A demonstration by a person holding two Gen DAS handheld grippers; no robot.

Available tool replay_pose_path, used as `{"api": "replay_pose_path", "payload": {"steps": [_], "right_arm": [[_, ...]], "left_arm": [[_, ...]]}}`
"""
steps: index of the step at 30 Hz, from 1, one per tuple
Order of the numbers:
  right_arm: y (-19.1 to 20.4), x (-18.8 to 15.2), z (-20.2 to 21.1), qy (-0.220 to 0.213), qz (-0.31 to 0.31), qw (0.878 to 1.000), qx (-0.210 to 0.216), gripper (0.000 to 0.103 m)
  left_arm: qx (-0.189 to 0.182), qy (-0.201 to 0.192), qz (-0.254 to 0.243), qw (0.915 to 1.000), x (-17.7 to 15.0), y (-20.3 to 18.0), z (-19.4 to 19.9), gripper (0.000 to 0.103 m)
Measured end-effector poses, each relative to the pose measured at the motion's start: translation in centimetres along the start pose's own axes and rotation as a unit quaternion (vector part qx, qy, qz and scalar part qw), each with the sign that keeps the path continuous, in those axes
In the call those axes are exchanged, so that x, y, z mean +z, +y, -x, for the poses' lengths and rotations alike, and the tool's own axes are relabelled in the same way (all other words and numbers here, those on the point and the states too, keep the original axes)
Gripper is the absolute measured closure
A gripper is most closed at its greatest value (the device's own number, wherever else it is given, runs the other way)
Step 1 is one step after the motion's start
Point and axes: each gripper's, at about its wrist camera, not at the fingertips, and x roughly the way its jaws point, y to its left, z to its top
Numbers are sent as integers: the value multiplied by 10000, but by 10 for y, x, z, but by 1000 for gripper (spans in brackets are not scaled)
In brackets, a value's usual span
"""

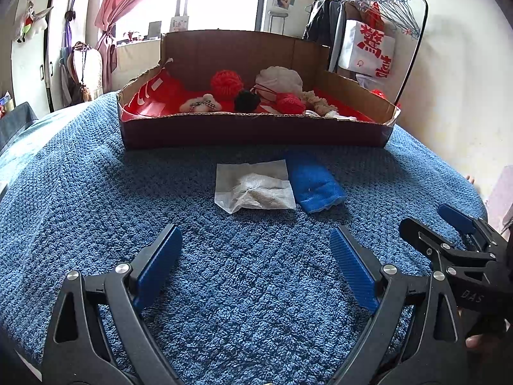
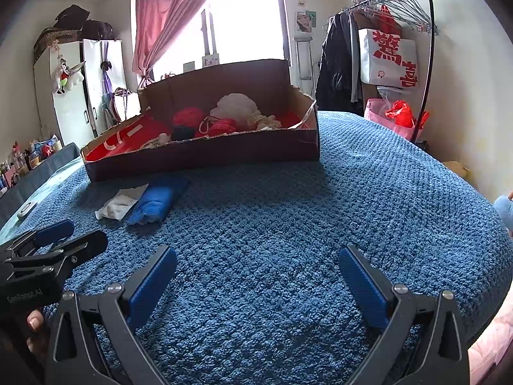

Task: Organize soft objects
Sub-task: 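Grasp the white tissue with the left tool while the right tool grasps the blue cloth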

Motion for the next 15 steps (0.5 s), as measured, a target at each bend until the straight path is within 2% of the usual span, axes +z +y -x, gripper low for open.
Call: {"api": "replay_pose_path", "payload": {"steps": [8,15], "right_arm": [[1,2,-3,14,6,10000,-6,0],[-7,10,-5,86,-118,9998,101,0]], "left_arm": [[-46,73,-23,10000,2,1,-3,9],[-73,345,-35,9994,16,4,-9,9]]}}
